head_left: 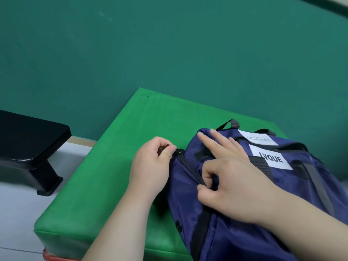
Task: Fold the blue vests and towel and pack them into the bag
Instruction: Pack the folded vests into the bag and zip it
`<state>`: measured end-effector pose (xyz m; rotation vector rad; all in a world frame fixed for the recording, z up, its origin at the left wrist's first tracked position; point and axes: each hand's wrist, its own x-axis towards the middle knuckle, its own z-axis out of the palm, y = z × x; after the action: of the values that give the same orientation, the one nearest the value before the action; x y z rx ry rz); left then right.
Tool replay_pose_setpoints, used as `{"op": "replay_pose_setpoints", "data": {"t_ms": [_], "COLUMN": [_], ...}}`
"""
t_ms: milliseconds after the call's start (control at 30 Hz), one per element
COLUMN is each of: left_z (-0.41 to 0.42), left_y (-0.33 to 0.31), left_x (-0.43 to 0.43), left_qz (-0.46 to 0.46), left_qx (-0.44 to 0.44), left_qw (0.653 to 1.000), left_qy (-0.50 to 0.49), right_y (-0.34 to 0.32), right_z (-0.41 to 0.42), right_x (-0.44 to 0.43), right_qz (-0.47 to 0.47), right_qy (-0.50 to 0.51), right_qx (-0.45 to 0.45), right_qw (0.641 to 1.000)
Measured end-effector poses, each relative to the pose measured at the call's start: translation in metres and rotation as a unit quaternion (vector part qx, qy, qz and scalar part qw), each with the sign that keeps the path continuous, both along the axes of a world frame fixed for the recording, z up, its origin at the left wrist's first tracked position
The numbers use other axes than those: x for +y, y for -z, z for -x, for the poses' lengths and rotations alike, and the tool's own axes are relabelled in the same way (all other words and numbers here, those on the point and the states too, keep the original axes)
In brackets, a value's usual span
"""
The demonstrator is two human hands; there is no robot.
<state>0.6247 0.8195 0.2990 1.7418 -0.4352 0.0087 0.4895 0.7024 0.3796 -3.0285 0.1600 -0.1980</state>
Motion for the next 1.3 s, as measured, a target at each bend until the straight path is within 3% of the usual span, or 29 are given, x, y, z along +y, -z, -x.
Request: {"op": "replay_pose_setpoints", "data": {"t_ms": [133, 300, 367, 667, 933, 1067, 1200, 1300], "left_z": [0.003, 0.004, 0.003, -0.004, 0.004, 0.013, 0.019, 0.018], "left_y": [0.0, -0.001, -0.002, 0.001, 0.0, -0.008, -0.013, -0.013], "left_x": [0.0, 0.005, 0.006, 0.0, -0.007, -0.006, -0.007, -0.006], "left_qz": [0.018, 0.066, 0.067, 0.073, 0.062, 0.067, 0.088, 0.098], "left_qx": [-0.006, 0.007, 0.023, 0.08, 0.05, 0.012, 0.015, 0.021], "left_qw": [1.0, 0.998, 0.997, 0.994, 0.997, 0.998, 0.996, 0.995], "left_qy": [-0.004, -0.018, -0.007, 0.006, -0.012, -0.013, -0.004, 0.005], "right_y": [-0.007, -0.008, -0.001, 0.02, -0.006, -0.018, -0.022, -0.017], "right_z": [-0.026, -0.047, -0.045, -0.01, 0.023, 0.003, -0.025, -0.033], "right_x": [0.019, 0.017, 0.01, -0.004, -0.013, 0.002, 0.014, 0.01], "right_qz": [0.044, 0.131, 0.114, -0.018, -0.052, -0.006, 0.121, 0.111], "right_qy": [0.026, 0.053, 0.035, -0.02, 0.003, 0.019, 0.042, 0.052], "right_qx": [-0.04, 0.061, 0.073, -0.02, -0.009, -0.008, 0.015, 0.056], "right_qw": [0.998, 0.988, 0.99, 0.999, 0.999, 1.0, 0.992, 0.991]}}
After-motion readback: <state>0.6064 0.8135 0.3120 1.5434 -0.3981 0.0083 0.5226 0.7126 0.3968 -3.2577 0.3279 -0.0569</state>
